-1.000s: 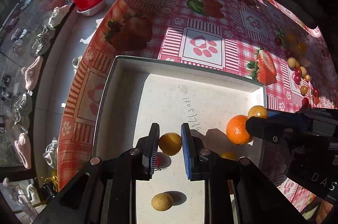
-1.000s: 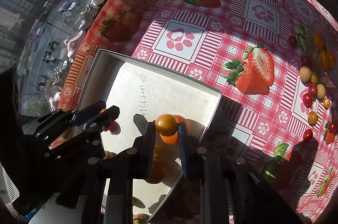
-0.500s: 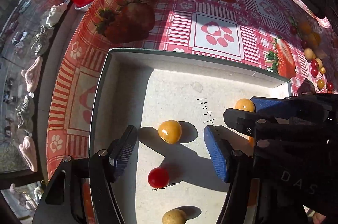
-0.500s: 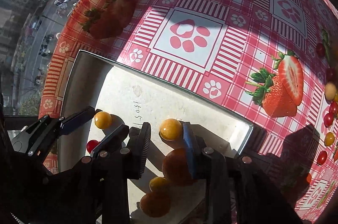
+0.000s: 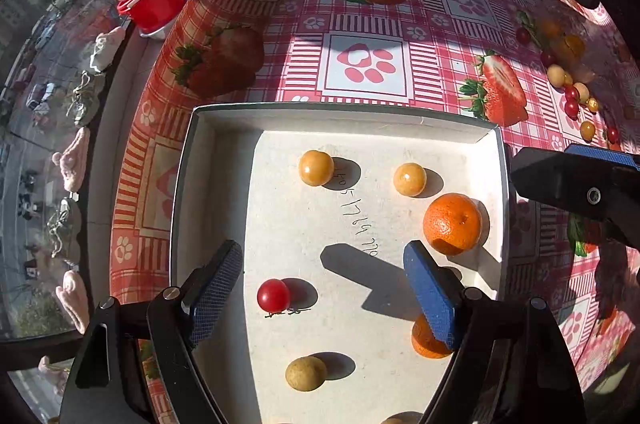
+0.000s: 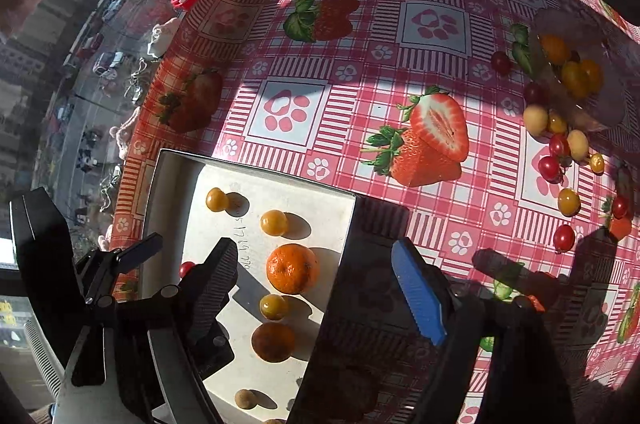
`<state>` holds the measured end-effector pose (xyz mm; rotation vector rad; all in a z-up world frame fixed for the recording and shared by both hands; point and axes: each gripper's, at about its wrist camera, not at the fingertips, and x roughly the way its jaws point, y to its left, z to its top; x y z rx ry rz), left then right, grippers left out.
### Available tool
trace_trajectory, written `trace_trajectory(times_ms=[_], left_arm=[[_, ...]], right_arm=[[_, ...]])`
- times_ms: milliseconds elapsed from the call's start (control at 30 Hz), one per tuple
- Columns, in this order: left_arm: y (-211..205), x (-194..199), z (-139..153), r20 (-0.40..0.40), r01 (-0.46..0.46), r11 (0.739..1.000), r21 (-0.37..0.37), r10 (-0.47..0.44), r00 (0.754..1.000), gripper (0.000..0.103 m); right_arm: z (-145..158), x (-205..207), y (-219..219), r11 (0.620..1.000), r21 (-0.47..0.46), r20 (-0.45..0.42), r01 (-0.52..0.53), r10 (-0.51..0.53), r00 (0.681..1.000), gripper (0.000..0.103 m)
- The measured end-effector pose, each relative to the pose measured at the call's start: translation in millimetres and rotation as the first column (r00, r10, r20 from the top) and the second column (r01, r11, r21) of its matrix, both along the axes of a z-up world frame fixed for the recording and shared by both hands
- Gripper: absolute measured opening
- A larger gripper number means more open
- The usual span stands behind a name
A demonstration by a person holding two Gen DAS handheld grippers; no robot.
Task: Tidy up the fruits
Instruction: 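Move both open grippers back toward the fruit pile, then grasp a red cherry tomato with the right gripper while the left gripper grasps another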
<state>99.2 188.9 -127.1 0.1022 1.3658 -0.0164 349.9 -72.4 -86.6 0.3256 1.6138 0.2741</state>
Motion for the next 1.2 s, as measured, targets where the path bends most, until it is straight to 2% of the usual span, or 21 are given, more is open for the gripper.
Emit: trace_trajectory(times_ms=[133,333,500,733,900,1067,1200], left_arm=[[-30.3,-11.1,10.8,-0.005,0.048,0.999,-0.009,-0.048,0.999,0.084],[-103.1,-20.6,25.0,-0.008,0.158,0.987,-0.022,-0.158,0.987,0.084],[-158.0,-14.9,19.5,-0.027,0.215,0.975,-0.057,-0.217,0.976,0.084],[-220.1,2.4,5.3,-0.025,0.246,0.967,-0.061,-0.248,0.968,0.084],[-247.5,24.9,-3.8,0.000,0.206,0.977,-0.053,-0.207,0.978,0.084],[-262.4,45.2,-15.6,0.013,0.153,0.987,-0.052,-0.152,0.988,0.084],[-269.7,54.4,-23.4,0.022,0.130,0.991,-0.040,-0.129,0.991,0.084]], right_arm=[[-1.1,-27.9,-50.2,0.997,-0.043,-0.052,0.063,-0.065,0.997,0.083],[-15.5,-76.1,-128.3,0.977,-0.130,-0.139,0.170,-0.187,0.972,0.083],[-18.4,-90.2,-180.5,0.960,-0.181,-0.148,0.215,-0.242,0.959,0.083],[-21.6,-72.7,-240.6,0.948,-0.220,-0.101,0.229,-0.255,0.962,0.083],[-28.1,-46.9,-265.3,0.951,-0.230,-0.065,0.205,-0.225,0.972,0.083],[-43.0,-24.7,-272.2,0.961,-0.220,-0.050,0.166,-0.181,0.982,0.082],[-56.1,-7.8,-264.3,0.970,-0.218,-0.037,0.110,-0.120,0.992,0.076]])
